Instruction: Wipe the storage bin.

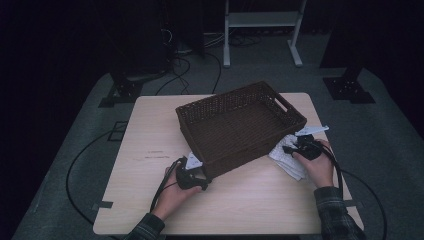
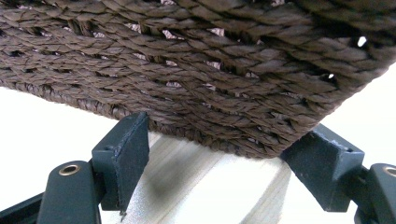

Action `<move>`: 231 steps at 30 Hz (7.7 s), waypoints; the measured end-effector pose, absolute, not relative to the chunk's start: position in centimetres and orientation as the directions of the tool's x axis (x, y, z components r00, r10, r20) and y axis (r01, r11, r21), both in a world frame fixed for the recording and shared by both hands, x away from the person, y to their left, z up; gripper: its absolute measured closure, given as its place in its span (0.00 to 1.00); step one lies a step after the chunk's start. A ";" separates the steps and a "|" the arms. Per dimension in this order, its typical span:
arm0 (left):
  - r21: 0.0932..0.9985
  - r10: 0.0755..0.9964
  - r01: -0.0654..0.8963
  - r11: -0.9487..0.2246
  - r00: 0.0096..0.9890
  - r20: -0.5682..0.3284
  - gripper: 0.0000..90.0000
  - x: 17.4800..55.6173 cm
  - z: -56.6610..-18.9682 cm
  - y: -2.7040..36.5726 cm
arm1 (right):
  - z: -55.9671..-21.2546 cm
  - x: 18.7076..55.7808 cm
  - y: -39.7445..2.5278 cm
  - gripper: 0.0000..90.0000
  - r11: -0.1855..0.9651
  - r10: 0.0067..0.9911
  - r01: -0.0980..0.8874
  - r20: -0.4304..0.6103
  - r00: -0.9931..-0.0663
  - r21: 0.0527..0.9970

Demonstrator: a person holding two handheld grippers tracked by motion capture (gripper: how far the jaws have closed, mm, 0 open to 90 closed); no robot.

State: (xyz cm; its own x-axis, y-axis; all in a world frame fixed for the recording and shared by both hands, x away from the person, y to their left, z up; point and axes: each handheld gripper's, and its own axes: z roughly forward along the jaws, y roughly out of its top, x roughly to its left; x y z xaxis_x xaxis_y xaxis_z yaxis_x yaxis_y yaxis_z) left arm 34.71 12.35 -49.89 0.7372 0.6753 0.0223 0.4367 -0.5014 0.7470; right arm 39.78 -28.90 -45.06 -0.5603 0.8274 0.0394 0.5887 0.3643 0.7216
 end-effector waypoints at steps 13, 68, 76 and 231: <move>0.747 0.676 0.437 -0.501 0.737 0.021 0.26 34.7 -49.9 12.3 | -42.7 38.7 -28.4 0.84 0.364 0.813 0.529 0.016 -0.583 0.767; 0.747 0.676 0.437 -0.500 0.737 0.021 0.26 34.7 -49.9 12.3 | -47.1 39.6 -26.2 0.84 0.433 0.787 0.605 0.047 -0.615 0.668; 0.748 0.676 0.437 -0.500 0.737 0.021 0.26 34.7 -49.9 12.3 | -47.2 39.5 -25.9 0.84 0.442 0.783 0.605 0.044 -0.621 0.662; 0.744 0.672 0.437 -0.506 0.740 0.022 0.26 34.7 -49.9 12.4 | -40.6 34.9 -21.1 0.85 0.465 0.651 0.338 -0.058 -0.757 0.818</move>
